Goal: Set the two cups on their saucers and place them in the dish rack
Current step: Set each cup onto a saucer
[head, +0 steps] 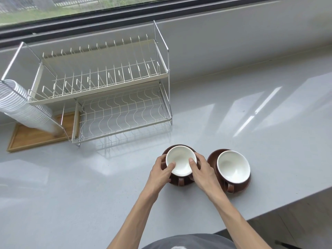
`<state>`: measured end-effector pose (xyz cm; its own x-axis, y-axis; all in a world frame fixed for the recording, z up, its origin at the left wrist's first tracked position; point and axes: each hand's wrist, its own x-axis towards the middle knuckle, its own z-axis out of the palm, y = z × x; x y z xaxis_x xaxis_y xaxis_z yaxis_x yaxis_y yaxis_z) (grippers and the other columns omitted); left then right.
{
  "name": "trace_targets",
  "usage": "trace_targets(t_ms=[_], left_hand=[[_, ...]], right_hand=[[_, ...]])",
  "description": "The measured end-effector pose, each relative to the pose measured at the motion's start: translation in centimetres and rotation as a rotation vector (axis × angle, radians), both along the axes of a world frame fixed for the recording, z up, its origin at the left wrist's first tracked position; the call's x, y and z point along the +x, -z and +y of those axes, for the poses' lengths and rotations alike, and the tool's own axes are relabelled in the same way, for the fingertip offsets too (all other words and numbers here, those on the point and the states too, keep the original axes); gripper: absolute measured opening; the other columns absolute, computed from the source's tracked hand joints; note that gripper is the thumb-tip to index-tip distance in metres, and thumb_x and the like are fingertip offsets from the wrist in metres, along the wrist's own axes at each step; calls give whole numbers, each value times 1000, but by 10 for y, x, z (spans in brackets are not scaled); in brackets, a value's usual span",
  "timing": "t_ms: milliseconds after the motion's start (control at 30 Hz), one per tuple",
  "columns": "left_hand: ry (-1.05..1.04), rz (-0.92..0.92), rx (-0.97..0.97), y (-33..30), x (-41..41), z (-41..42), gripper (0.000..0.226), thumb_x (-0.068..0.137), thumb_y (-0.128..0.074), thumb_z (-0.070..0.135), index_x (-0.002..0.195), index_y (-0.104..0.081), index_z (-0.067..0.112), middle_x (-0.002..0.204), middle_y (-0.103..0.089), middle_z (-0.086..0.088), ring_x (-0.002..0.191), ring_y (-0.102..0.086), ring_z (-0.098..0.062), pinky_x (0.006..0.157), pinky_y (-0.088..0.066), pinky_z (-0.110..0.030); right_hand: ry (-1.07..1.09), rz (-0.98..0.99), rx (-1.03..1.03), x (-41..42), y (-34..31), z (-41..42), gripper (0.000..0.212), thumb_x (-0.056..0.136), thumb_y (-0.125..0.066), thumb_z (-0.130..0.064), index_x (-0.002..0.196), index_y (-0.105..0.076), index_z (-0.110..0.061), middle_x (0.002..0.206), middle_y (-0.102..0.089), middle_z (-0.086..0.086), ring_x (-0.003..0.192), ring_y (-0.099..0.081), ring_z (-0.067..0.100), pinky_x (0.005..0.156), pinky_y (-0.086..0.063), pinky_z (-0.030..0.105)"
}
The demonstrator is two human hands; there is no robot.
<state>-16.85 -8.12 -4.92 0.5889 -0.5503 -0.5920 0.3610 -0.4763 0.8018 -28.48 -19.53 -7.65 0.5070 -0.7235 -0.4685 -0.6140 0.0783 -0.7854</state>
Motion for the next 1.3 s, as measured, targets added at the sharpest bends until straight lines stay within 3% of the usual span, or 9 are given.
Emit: trace_targets(t_ms=[100, 233, 367, 500, 600, 700, 833, 1067, 1300], left_hand=[[-4, -3, -3, 2, -1, 2, 32, 96, -60, 31, 126, -51, 37, 117, -63, 10, 113, -64, -20, 89, -57, -37], [-32, -78, 24, 6, 1, 5, 27, 97, -58, 36, 123, -56, 37, 113, -65, 6, 108, -65, -19, 77, -57, -31], [-72, -197, 71, 9, 3, 5, 29, 95, -57, 43, 123, -59, 36, 119, -63, 8, 108, -62, -12, 94, -54, -37], [-54, -201, 96, 12, 6, 3, 39, 95, -55, 50, 131, -57, 35, 130, -50, 10, 119, -50, -12, 99, -41, -31], [-49, -142, 69, 14, 8, 1, 42, 96, -56, 49, 134, -56, 30, 130, -51, 9, 122, -52, -13, 102, -41, -30], [-57, -87, 72, 19, 9, 0, 45, 94, -58, 51, 134, -56, 30, 132, -54, 6, 125, -55, -16, 110, -45, -41], [-67, -54, 64, 24, 11, 2, 49, 84, -61, 59, 127, -60, 36, 131, -58, 4, 123, -59, -19, 107, -49, -47], [-37, -100, 35, 22, 13, 0, 18, 97, -56, 38, 108, -66, 48, 108, -63, 23, 115, -63, -17, 101, -53, -46], [-89, -100, 27, 18, 22, 7, 18, 86, -57, 51, 101, -65, 57, 113, -63, 16, 117, -63, -23, 101, -53, -50]], right_hand=[[-18, 27, -37, -3, -4, -1, 49, 89, -40, -60, 131, -50, -38, 114, -69, 1, 104, -65, 28, 93, -52, 47], [-43, 84, -256, -4, -9, -3, 38, 101, -41, -38, 133, -55, -23, 120, -68, 3, 113, -60, 27, 97, -46, 41], [-67, 62, -340, 1, -7, -6, 38, 102, -39, -38, 133, -57, -25, 131, -63, -3, 124, -54, 18, 104, -43, 36], [-90, 51, -281, 6, -6, -8, 39, 104, -38, -35, 136, -55, -21, 138, -58, -3, 131, -48, 17, 107, -36, 32], [-76, 54, -194, 9, -8, -9, 40, 104, -35, -37, 134, -56, -21, 136, -59, -2, 130, -48, 19, 107, -36, 34], [-31, 55, -106, 8, -11, -9, 42, 104, -35, -38, 137, -54, -21, 137, -58, 1, 131, -47, 20, 108, -35, 34], [25, 43, -60, 7, -10, -9, 41, 103, -38, -37, 136, -56, -20, 135, -60, 3, 128, -51, 23, 109, -38, 38], [17, 28, -71, 10, -10, -13, 37, 102, -41, -30, 132, -61, -19, 129, -65, -1, 122, -56, 19, 103, -42, 33], [-72, 36, -88, 28, -23, -17, 35, 103, -40, -31, 129, -63, -23, 120, -68, -4, 114, -57, 18, 90, -40, 28]])
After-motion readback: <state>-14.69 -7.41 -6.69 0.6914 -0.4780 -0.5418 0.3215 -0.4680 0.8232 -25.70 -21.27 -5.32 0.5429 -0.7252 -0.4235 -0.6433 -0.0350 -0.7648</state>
